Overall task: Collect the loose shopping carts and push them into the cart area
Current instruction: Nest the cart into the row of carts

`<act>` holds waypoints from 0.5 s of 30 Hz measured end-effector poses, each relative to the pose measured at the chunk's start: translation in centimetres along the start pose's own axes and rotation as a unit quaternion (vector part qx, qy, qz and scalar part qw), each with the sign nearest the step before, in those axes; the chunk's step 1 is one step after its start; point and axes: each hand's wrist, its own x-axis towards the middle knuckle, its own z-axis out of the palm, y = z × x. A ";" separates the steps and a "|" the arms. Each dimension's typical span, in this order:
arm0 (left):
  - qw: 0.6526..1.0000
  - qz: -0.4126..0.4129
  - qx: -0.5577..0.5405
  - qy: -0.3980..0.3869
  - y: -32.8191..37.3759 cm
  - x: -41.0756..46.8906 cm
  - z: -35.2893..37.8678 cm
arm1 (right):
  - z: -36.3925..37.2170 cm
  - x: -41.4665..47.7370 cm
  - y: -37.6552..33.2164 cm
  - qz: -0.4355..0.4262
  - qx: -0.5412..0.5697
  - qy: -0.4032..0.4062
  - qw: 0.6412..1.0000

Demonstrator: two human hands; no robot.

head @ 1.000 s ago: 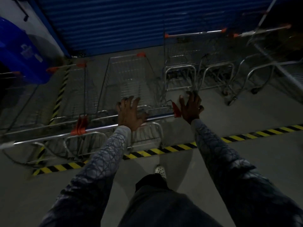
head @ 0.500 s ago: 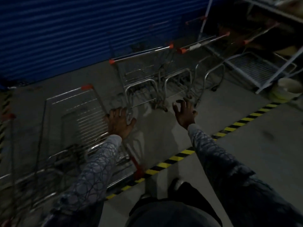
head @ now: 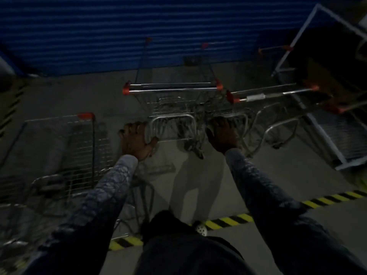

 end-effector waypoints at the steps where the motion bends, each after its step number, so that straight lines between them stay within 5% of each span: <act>1: 1.000 -0.003 0.007 -0.009 0.3 0.9 0.1 | 0.0 2.3 -0.1 -0.034 -0.001 0.006 0.999; 5: 0.999 -0.004 0.054 -0.005 0.8 6.3 0.8 | 1.3 12.1 -0.9 -0.093 -0.019 -0.036 0.995; 9: 0.997 -0.004 0.068 0.020 0.7 14.6 2.4 | 2.9 21.9 -0.3 -0.057 -0.024 -0.088 0.994; 15: 0.990 -0.041 0.120 -0.058 -0.6 29.1 7.8 | 6.0 31.5 1.9 -0.095 -0.110 -0.107 0.984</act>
